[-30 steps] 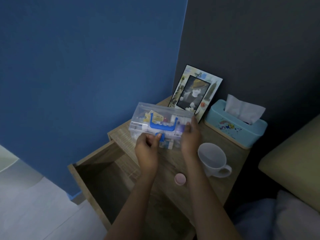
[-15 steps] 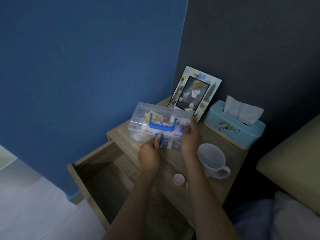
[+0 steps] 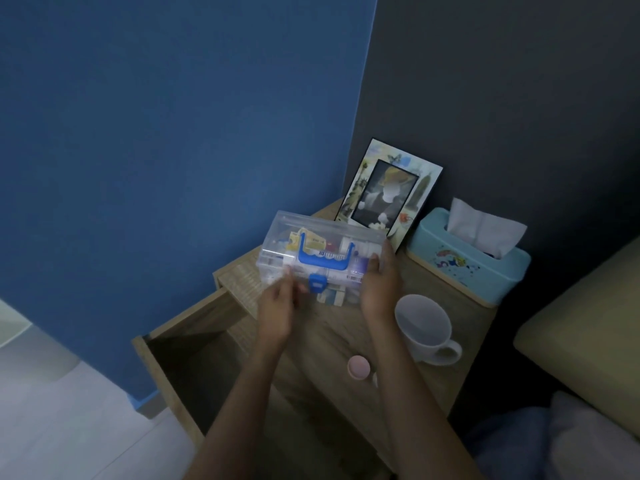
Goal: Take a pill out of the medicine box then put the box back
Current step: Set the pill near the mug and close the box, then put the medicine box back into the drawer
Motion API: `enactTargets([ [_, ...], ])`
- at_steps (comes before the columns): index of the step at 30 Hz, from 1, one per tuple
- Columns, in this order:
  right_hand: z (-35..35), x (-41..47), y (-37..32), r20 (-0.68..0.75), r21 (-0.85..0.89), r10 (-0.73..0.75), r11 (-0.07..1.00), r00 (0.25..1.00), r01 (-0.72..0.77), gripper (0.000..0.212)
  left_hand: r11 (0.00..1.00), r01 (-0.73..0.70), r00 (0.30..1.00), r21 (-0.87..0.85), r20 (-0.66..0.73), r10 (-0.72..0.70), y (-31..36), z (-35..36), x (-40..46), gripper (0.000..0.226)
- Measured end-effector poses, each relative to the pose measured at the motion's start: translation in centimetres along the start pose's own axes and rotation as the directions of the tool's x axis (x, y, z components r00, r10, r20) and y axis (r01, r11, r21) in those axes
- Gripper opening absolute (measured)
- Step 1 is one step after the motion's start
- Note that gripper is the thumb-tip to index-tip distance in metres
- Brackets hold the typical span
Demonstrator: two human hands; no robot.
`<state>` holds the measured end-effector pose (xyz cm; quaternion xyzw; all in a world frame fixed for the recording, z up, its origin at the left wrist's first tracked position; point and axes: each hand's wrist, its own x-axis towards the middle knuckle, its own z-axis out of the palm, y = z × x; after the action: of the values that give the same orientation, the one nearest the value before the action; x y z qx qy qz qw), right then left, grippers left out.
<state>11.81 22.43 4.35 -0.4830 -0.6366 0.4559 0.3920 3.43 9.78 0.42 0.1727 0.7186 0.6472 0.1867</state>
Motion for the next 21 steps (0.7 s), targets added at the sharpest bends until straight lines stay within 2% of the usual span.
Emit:
enactTargets([
  [2,0.0,0.4,-0.8,-0.057,0.108,0.101,0.99,0.993,-0.095,0.05,0.999,0.002,0.953,-0.035,-0.303,-0.013,1.5,-2.2,1.8,0.052],
  [3,0.0,0.7,-1.2,-0.072,0.145,0.166,0.977,0.983,-0.154,0.051,0.999,-0.024,0.926,-0.032,-0.378,0.01,2.2,-3.2,2.9,0.049],
  [4,0.0,1.1,-1.4,-0.064,0.15,0.23,0.964,0.971,-0.218,0.052,1.0,-0.029,0.929,0.0,-0.37,0.027,2.9,-3.9,4.0,0.046],
  [5,0.1,1.5,-1.6,-0.038,0.129,0.296,0.949,0.955,-0.289,0.053,0.999,-0.016,0.956,0.032,-0.291,0.025,3.5,-4.3,5.0,0.046],
  [7,0.0,2.0,-1.9,0.019,0.064,0.413,0.908,0.911,-0.413,0.054,0.997,0.079,0.996,0.022,-0.033,-0.078,4.6,-4.1,6.7,0.056],
  [9,0.0,2.1,-2.2,0.057,0.071,0.457,0.885,0.888,-0.46,0.049,0.97,0.243,0.95,-0.002,0.202,-0.237,5.4,-3.8,7.9,0.067],
  [10,-0.1,2.1,-2.3,0.064,0.079,0.458,0.883,0.887,-0.462,0.045,0.96,0.279,0.93,0.021,0.242,-0.276,5.7,-3.6,8.3,0.068],
  [12,-0.1,2.0,-2.4,0.076,0.076,0.449,0.888,0.89,-0.454,0.04,0.968,0.242,0.947,0.069,0.202,-0.251,5.7,-3.5,8.9,0.061],
  [16,0.0,0.6,-2.8,0.114,0.131,0.481,0.86,0.869,-0.493,0.035,0.985,0.164,0.974,0.05,0.148,-0.17,6.0,-4.8,8.6,0.049],
  [21,0.1,-4.8,-4.5,0.161,0.116,0.489,0.853,0.857,-0.508,0.05,0.985,0.17,0.972,-0.011,0.166,-0.166,8.2,-8.8,7.4,0.022],
])
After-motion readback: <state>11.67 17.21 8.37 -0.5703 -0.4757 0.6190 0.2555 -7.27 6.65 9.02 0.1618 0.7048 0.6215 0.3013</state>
